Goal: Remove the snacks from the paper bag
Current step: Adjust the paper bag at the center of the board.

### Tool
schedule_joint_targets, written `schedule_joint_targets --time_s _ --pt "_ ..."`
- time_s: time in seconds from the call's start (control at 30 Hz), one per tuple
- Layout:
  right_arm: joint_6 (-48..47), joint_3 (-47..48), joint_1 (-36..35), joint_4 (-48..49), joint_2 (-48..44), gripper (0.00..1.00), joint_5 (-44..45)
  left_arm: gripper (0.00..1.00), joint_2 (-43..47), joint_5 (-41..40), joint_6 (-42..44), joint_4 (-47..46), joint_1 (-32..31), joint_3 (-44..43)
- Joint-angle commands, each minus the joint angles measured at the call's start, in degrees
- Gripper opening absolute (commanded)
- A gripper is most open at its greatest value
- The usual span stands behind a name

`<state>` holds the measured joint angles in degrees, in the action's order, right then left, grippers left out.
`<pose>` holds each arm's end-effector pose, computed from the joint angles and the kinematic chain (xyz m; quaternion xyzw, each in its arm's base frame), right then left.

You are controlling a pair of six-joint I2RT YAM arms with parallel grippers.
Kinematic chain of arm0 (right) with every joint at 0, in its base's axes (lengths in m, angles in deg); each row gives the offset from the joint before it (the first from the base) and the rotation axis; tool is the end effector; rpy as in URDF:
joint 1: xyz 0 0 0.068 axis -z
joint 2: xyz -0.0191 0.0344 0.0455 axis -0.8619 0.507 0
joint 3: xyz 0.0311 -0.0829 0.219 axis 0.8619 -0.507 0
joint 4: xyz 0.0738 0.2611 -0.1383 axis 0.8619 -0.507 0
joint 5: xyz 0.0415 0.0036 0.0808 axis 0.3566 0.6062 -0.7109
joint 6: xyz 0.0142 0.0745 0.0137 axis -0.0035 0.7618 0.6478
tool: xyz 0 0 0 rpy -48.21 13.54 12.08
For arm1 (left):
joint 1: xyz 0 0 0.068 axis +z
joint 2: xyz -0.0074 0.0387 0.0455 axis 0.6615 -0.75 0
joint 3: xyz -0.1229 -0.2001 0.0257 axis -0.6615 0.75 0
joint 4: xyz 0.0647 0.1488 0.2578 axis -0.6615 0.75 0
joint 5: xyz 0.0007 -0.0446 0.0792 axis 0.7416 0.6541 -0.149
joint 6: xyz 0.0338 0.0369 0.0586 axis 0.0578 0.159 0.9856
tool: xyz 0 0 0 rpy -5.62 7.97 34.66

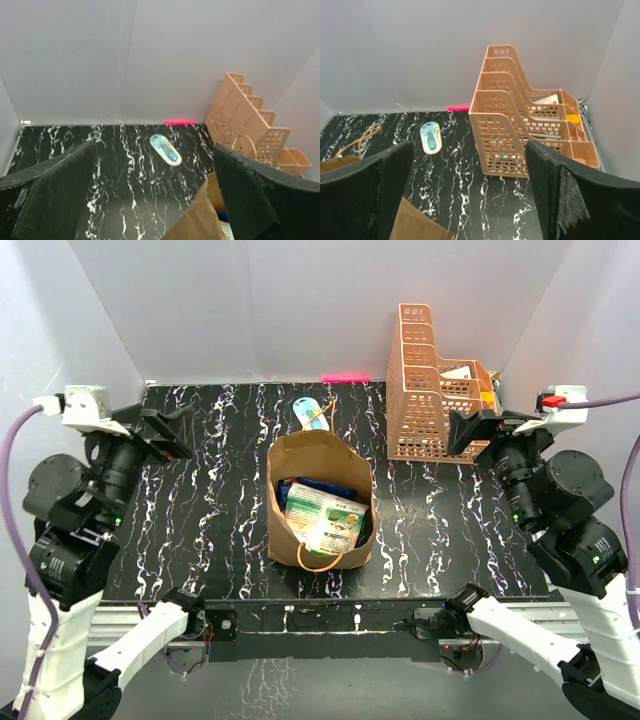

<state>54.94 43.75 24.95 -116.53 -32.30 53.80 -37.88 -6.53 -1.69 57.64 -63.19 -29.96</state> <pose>0.1701 0.0762 0.4998 0.0146 0.6843 0.0615 0.7264 0.1651 -0.0523 0.5446 -0.0073 0.6048 -0.1501 0.7821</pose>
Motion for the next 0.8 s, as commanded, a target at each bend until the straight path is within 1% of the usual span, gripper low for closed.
schedule_joint_targets --time_s 0.0,0.2,0.33,0.43,0.57,0.67,0.77 --pt "5.9 -1.6 2.8 -3.9 -0.2 0.98 -0.6 0.98 -2.5 3.2 -2.5 -0.1 1.0 2.9" --pt "14.8 -4.8 7.1 -9.1 -0.4 0.98 -1.8 0.98 -6.1 8.9 -6.1 -0.1 2.3 7.4" --pt "19.8 -7.2 9.5 -11.3 -1.1 0.98 -5.3 0.98 -9.8 14.7 -9.2 -0.3 3.1 9.9" --pt "22.1 -9.3 10.9 -12.4 -2.7 0.98 -8.5 0.98 -13.3 20.6 -12.4 -1.2 3.5 11.2" --pt "22.7 -12.4 12.3 -12.6 -6.6 0.98 -15.3 0.98 -18.3 29.7 -17.3 -3.6 4.1 12.9" --pt "22.6 -14.5 12.9 -12.2 -9.5 0.98 -20.6 0.98 -21.6 37.2 -21.6 -7.7 4.3 14.0" --pt "23.3 -16.1 13.3 -11.9 -11.5 0.98 -24.1 0.98 -25.2 45.7 -26.6 -13.1 4.5 14.6"
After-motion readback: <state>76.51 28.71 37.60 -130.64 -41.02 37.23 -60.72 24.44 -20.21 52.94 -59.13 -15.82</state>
